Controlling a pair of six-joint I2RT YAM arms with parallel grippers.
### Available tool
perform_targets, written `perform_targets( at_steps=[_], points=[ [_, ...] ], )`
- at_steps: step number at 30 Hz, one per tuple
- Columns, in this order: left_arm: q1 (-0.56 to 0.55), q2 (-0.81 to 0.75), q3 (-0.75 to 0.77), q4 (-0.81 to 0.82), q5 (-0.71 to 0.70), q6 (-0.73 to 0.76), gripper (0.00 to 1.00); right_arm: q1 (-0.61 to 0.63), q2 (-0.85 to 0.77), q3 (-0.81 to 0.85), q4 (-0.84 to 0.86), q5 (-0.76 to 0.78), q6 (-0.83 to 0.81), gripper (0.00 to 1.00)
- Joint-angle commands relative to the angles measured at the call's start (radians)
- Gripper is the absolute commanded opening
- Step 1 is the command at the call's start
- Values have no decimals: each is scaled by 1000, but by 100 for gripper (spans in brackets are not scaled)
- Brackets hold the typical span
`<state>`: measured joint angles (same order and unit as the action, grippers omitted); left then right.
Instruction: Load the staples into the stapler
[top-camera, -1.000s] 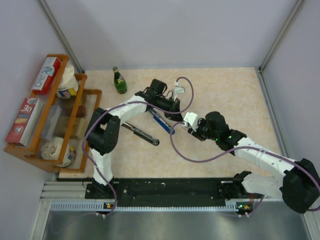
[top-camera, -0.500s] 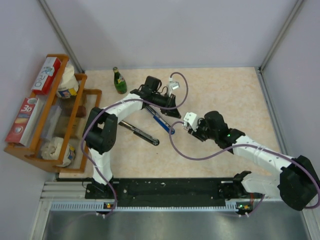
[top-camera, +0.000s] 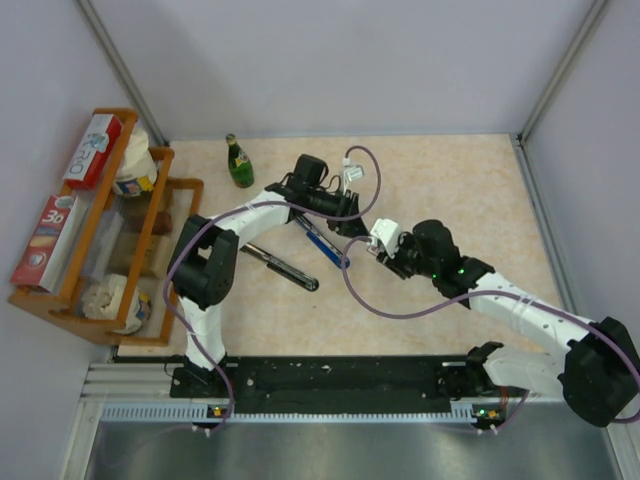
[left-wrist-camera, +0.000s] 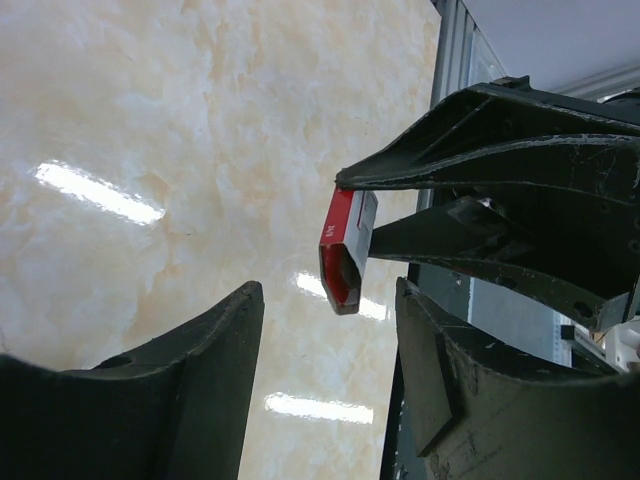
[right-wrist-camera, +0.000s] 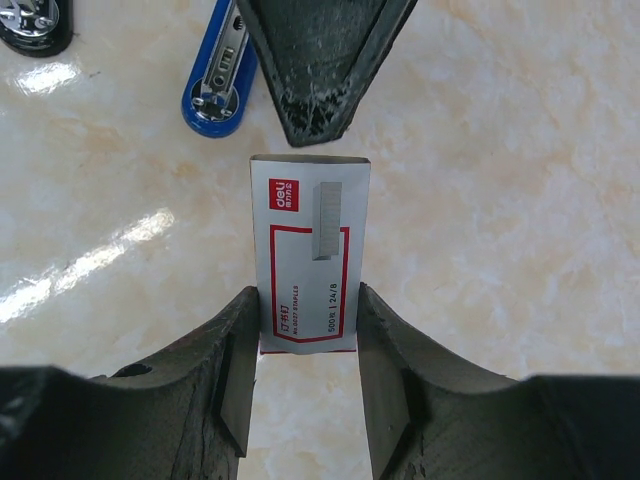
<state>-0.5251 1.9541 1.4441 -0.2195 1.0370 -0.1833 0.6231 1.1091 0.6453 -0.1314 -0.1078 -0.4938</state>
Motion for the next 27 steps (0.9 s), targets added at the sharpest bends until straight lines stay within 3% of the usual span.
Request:
perform_targets(
  at_steps=[1,15,27],
  points=[
    [-41,-8,19,39,31,-15,60,-5,-23,45,62,-7,18,40],
    [-85,16,48,-43,-15,71,56,4,-40,40,61,-18,14,40],
    [-95,34,53,-26,-3,48,40,18,-35,42,59,-26,12,40]
  ],
)
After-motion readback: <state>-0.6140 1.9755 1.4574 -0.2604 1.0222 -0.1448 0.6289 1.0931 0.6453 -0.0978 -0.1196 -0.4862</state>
